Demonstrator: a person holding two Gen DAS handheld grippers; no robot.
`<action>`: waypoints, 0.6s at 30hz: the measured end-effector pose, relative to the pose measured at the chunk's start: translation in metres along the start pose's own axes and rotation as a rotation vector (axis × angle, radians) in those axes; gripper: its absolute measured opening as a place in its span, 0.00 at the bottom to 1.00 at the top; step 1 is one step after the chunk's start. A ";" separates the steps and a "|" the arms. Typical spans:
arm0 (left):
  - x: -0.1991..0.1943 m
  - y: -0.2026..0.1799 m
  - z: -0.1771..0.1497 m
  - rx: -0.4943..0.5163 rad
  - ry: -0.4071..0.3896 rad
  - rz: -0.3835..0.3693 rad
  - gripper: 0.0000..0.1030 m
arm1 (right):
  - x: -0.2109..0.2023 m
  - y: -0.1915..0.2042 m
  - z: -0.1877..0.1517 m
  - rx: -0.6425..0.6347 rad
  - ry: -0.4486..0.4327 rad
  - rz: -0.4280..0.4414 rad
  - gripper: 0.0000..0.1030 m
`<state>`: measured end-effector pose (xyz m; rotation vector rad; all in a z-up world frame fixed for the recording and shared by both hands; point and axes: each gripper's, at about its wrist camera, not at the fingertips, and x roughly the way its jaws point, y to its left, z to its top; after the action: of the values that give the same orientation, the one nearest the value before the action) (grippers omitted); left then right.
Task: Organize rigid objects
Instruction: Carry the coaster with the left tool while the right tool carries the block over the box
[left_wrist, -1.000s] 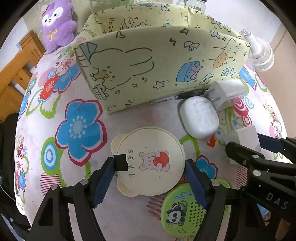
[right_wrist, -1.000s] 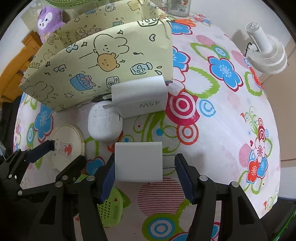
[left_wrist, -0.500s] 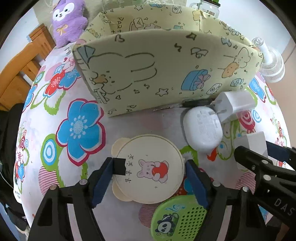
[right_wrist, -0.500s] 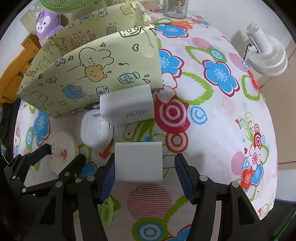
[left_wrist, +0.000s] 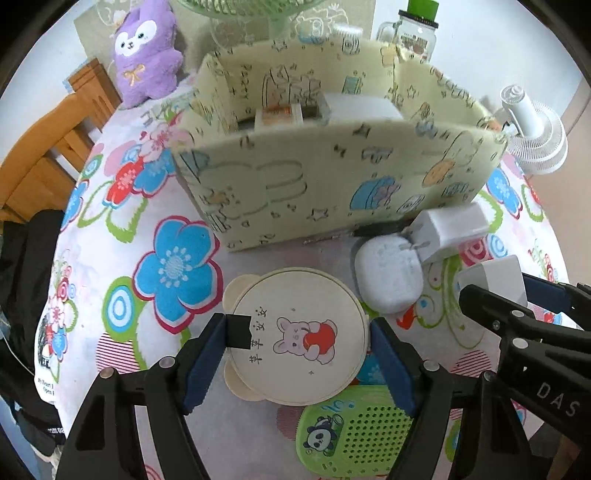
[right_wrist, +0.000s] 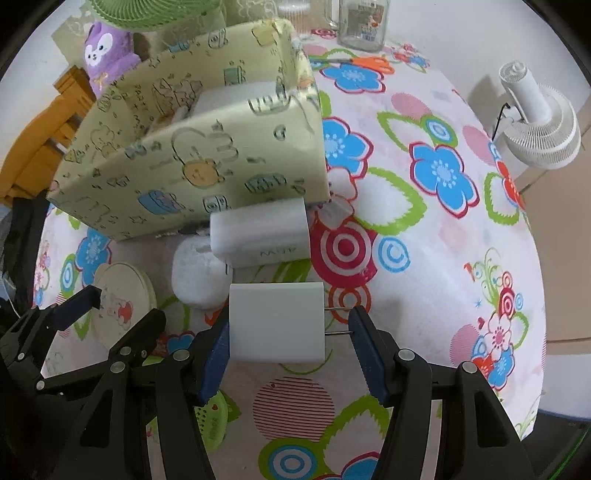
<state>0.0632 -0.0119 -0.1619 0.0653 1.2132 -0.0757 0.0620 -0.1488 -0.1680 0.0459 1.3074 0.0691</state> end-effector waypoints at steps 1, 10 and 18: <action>-0.004 -0.001 -0.001 -0.003 -0.004 0.002 0.76 | -0.002 0.000 0.001 -0.003 -0.004 0.001 0.62; -0.038 -0.010 -0.002 -0.023 -0.039 0.023 0.76 | -0.030 0.001 0.005 -0.035 -0.050 0.023 0.62; -0.064 -0.011 0.005 -0.043 -0.071 0.043 0.76 | -0.059 0.002 0.007 -0.060 -0.094 0.039 0.62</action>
<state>0.0441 -0.0214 -0.0999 0.0512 1.1411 -0.0145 0.0537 -0.1518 -0.1089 0.0235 1.2097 0.1384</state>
